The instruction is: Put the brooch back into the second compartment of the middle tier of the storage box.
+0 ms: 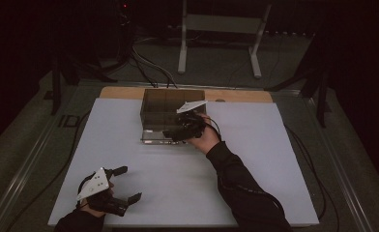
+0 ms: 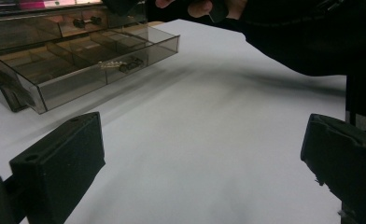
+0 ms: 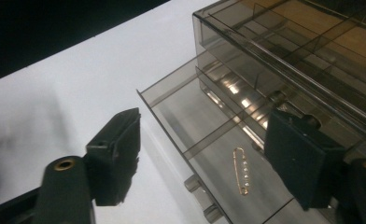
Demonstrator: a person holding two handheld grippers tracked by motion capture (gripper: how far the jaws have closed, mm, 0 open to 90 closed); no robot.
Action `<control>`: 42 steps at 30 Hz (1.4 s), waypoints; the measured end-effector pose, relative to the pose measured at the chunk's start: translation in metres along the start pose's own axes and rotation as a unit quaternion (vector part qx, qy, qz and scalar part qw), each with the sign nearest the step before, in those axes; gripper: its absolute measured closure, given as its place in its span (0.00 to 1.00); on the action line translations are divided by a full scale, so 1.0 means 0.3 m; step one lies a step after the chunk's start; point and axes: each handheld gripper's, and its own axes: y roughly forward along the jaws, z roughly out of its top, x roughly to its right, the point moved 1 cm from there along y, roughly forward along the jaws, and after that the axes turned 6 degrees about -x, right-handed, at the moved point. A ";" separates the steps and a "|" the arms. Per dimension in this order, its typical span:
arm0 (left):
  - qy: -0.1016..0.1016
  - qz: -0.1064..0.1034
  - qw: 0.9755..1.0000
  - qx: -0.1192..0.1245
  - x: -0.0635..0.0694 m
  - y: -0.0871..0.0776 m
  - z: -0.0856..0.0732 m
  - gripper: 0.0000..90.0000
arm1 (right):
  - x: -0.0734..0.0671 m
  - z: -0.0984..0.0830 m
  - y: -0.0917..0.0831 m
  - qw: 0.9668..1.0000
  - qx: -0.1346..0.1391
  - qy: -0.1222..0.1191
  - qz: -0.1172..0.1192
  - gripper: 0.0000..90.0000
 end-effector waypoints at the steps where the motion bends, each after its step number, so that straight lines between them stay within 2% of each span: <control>1: 0.001 0.000 1.000 -0.001 0.000 0.001 -0.001 0.00 | -0.004 0.000 -0.002 1.000 0.001 0.001 -0.001 0.25; 2: 0.001 0.000 1.000 -0.001 0.000 0.001 -0.001 0.00 | -0.004 0.000 -0.002 1.000 0.001 0.001 -0.001 0.25; 5: 0.000 0.000 1.000 0.000 0.000 0.001 0.001 0.00 | -0.020 -0.001 -0.008 1.000 0.001 -0.006 -0.010 0.15; 6: 0.000 0.000 1.000 0.000 0.001 0.001 0.001 0.00 | -0.022 -0.002 -0.009 1.000 0.002 -0.007 -0.011 0.15; 8: 0.001 0.000 1.000 -0.001 0.001 0.001 0.000 0.00 | -0.023 -0.003 -0.011 1.000 0.001 -0.007 -0.008 0.13; 11: -0.001 0.000 1.000 0.001 0.000 -0.001 0.001 0.00 | -0.028 -0.008 -0.019 1.000 0.002 -0.010 0.001 0.04; 13: -0.001 0.000 1.000 0.000 0.000 0.000 0.000 0.00 | -0.027 -0.010 -0.024 1.000 0.005 -0.009 0.006 0.02; 15: 0.001 0.001 1.000 0.000 0.000 0.000 0.002 0.00 | -0.028 -0.012 -0.027 1.000 0.004 -0.011 0.008 0.01; 19: -0.001 0.001 1.000 -0.001 0.000 0.002 0.000 0.00 | -0.022 -0.019 -0.048 1.000 0.010 -0.020 -0.004 0.00; 25: 0.002 0.001 1.000 -0.004 0.004 0.004 0.001 0.00 | -0.009 -0.038 -0.084 0.999 0.028 -0.013 -0.013 0.00; 31: 0.000 0.000 1.000 -0.002 0.000 0.005 0.002 0.00 | 0.011 -0.065 -0.123 0.999 0.033 -0.009 -0.021 0.00; 42: 0.000 0.001 1.000 -0.003 0.002 0.006 0.002 0.00 | 0.046 -0.141 -0.198 0.999 0.029 0.004 -0.037 0.00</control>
